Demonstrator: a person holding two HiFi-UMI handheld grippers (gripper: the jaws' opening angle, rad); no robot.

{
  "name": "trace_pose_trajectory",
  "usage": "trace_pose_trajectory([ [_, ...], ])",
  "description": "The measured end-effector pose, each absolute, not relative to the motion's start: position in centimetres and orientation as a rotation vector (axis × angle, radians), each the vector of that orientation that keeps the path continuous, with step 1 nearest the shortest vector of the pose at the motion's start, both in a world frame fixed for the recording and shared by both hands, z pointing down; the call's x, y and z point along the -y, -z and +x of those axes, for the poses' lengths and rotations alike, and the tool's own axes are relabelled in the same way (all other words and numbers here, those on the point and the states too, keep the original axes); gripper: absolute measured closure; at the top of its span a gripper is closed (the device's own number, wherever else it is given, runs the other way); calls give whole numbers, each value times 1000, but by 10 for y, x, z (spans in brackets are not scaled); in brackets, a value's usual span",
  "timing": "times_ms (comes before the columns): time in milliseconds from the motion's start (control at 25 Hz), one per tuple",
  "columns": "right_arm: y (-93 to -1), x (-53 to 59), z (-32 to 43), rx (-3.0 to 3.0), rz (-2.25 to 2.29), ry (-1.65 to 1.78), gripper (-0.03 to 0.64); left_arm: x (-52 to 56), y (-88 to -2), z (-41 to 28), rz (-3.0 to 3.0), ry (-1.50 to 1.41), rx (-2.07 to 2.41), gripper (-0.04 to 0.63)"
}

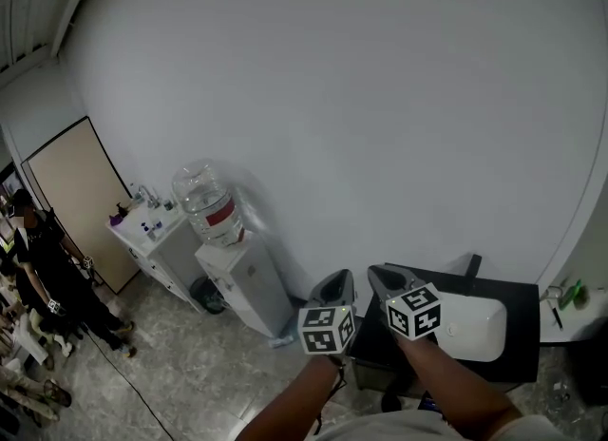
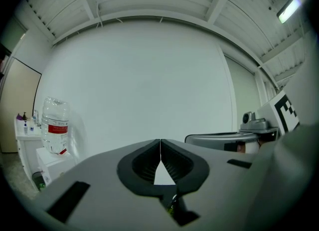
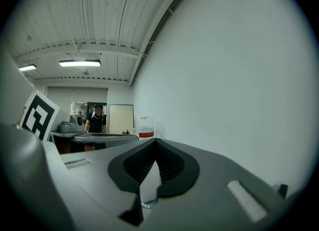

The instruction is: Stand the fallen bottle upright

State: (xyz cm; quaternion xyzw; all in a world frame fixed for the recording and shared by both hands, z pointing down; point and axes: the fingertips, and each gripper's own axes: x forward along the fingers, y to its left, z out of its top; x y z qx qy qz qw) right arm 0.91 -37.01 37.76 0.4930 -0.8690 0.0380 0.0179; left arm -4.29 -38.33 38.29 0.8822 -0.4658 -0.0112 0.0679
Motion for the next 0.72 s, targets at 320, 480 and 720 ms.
trace_pose_trajectory([
  [320, -362, 362, -2, 2716, 1518, -84, 615, 376, -366, -51, 2667, 79, 1416, 586],
  [480, -355, 361, -5, 2719, 1516, -70, 615, 376, -359, -52, 2676, 100, 1414, 586],
  [720, -350, 357, -12, 2723, 1515, -79, 615, 371, -354, -58, 2676, 107, 1409, 586],
])
